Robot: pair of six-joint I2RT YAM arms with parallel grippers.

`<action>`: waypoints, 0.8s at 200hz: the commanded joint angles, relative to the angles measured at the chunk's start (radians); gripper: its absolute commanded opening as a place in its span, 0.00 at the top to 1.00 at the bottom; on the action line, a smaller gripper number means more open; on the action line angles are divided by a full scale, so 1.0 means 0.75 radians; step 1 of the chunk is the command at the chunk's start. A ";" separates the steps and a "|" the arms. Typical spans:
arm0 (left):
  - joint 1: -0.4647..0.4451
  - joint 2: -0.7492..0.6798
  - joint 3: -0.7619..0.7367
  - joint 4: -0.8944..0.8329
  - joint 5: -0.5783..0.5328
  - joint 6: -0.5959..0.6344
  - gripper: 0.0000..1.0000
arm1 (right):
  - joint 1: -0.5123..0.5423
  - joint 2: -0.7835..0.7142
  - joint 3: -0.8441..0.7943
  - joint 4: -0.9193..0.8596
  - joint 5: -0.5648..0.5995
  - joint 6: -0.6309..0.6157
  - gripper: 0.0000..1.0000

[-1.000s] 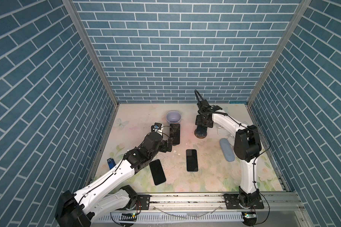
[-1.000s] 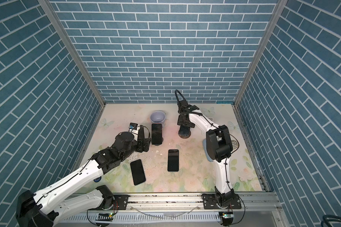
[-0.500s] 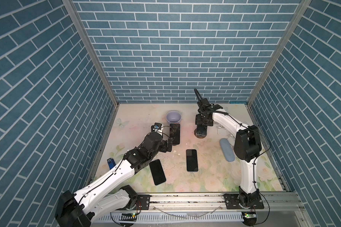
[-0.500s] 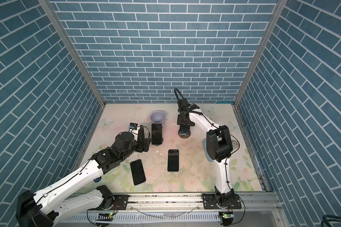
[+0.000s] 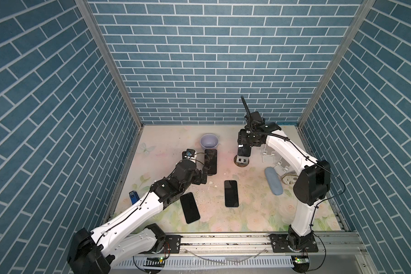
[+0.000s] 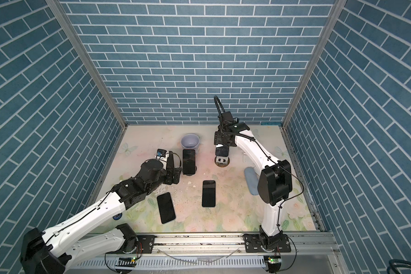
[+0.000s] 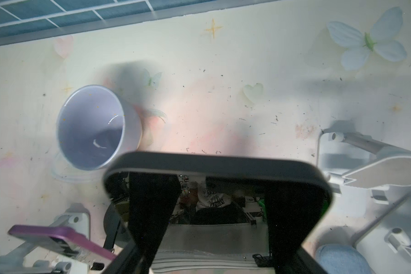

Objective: Remove the phone from the phone stand
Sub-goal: 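Lift the phone off the wooden stand while the left gripper moves forward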

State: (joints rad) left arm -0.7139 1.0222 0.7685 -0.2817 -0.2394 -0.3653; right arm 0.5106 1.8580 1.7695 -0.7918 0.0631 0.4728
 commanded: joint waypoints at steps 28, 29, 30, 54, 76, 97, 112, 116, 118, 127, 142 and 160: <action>-0.007 0.080 0.090 -0.056 0.008 -0.016 0.00 | 0.020 -0.243 -0.272 0.026 -0.053 -0.039 0.48; -0.007 0.080 0.091 -0.056 0.007 -0.015 0.00 | 0.020 -0.244 -0.275 0.026 -0.054 -0.039 0.48; -0.007 0.083 0.091 -0.056 0.009 -0.016 0.00 | 0.020 -0.250 -0.282 0.023 -0.054 -0.039 0.48; -0.008 0.105 0.104 -0.046 0.021 -0.022 0.00 | 0.038 -0.346 -0.426 0.021 -0.079 -0.032 0.48; -0.007 0.132 0.116 -0.032 0.024 -0.028 0.00 | 0.066 -0.428 -0.550 0.025 -0.097 -0.002 0.48; -0.009 0.171 0.136 -0.027 0.034 -0.030 0.00 | 0.097 -0.494 -0.660 0.025 -0.108 0.028 0.48; -0.012 0.201 0.151 -0.023 0.042 -0.028 0.00 | 0.113 -0.529 -0.726 0.025 -0.113 0.053 0.48; -0.013 0.207 0.153 -0.020 0.045 -0.028 0.00 | 0.119 -0.536 -0.744 0.025 -0.115 0.058 0.48; -0.013 0.210 0.155 -0.019 0.045 -0.028 0.00 | 0.122 -0.539 -0.752 0.025 -0.116 0.061 0.48; -0.015 0.223 0.160 -0.011 0.050 -0.028 0.00 | 0.135 -0.553 -0.785 0.025 -0.119 0.075 0.48; -0.016 0.236 0.166 0.004 0.062 -0.031 0.00 | 0.157 -0.561 -0.827 0.024 -0.130 0.098 0.48; -0.019 0.249 0.172 0.015 0.068 -0.038 0.00 | 0.193 -0.556 -0.876 0.032 -0.137 0.121 0.48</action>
State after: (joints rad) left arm -0.7216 1.1992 0.8654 -0.2855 -0.2024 -0.3859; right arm 0.6235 1.4654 1.1675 -0.7811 -0.0181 0.5064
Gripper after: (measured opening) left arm 0.996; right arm 0.740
